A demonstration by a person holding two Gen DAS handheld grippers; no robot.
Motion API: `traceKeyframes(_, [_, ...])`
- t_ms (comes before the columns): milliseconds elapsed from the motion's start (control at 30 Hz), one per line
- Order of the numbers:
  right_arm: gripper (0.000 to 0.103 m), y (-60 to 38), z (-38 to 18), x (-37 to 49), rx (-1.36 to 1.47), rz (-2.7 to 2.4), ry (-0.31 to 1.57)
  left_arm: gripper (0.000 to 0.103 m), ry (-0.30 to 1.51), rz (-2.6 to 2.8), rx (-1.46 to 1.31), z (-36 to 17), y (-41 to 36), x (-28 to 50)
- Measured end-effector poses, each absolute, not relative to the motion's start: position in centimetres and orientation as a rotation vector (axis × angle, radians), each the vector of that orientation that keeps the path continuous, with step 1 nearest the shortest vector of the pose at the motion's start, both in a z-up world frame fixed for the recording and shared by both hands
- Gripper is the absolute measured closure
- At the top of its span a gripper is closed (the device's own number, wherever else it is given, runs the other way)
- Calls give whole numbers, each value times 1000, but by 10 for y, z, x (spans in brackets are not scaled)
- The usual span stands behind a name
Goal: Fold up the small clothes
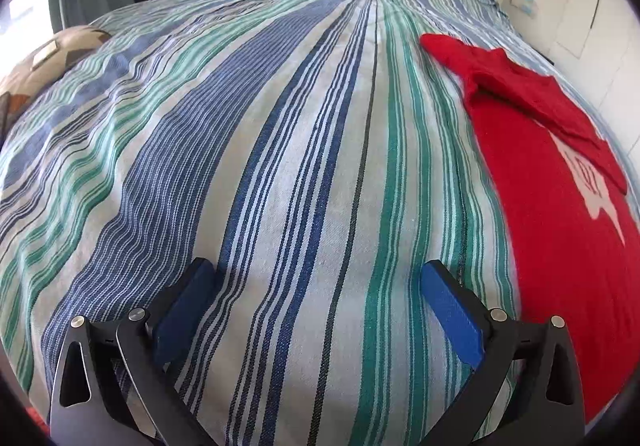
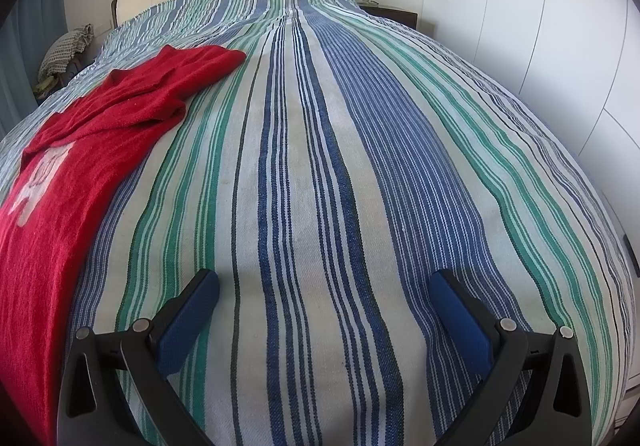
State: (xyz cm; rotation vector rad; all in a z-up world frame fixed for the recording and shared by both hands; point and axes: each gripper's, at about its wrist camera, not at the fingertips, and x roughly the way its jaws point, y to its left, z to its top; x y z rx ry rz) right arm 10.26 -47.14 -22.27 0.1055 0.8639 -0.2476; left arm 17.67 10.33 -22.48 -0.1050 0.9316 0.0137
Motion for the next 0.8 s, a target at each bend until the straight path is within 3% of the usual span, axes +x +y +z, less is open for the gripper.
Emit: traceKeyframes(800, [0,-471,-223,102,107,-247,863,0,920,6,-100,-226,103,171])
